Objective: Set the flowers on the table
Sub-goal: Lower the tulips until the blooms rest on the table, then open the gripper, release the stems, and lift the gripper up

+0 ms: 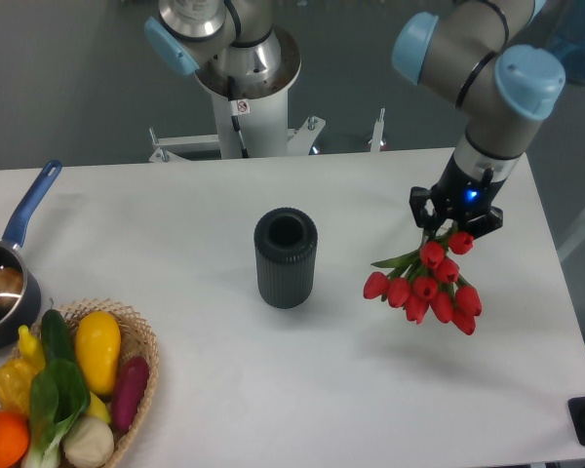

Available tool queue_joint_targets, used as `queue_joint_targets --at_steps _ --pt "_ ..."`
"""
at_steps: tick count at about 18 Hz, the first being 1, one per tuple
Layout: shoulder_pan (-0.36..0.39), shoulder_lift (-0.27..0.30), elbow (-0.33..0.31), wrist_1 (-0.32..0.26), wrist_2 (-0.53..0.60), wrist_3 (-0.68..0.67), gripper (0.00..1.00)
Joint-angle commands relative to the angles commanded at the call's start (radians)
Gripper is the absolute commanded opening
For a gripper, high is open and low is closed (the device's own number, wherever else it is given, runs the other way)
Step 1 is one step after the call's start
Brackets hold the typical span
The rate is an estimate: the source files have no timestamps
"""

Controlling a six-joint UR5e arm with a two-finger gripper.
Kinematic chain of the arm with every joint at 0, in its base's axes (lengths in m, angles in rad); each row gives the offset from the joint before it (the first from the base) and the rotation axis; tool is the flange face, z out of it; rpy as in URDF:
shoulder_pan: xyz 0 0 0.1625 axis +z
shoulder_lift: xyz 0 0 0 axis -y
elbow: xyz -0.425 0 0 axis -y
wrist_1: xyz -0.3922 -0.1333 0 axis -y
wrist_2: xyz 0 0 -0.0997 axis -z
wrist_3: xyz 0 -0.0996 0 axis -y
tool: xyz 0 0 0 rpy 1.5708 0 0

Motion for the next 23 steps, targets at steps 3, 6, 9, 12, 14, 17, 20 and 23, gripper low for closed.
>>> queue_joint_targets --at_steps 3,6,9,12,14,17,20,23 --pt "-0.003 -0.018 -0.003 0.0 0.003 -0.002 0.31" --pt "-0.008 -0.02 -0.008 0.002 0.003 0.0 0.37" --pt "-0.009 -0.026 -0.024 0.017 0.002 -0.002 0.43" --pt "-0.006 -0.034 -0.044 0.055 0.002 0.0 0.53" --pt "0.0 -0.031 -0.043 0.057 0.0 0.002 0.56" --pt "0.002 -0.026 -0.034 0.057 0.0 0.005 0.94" --pt "0.0 -0.018 -0.032 0.066 -0.005 -0.005 1.0" --pt "0.008 0.032 -0.023 0.068 -0.006 -0.003 1.0"
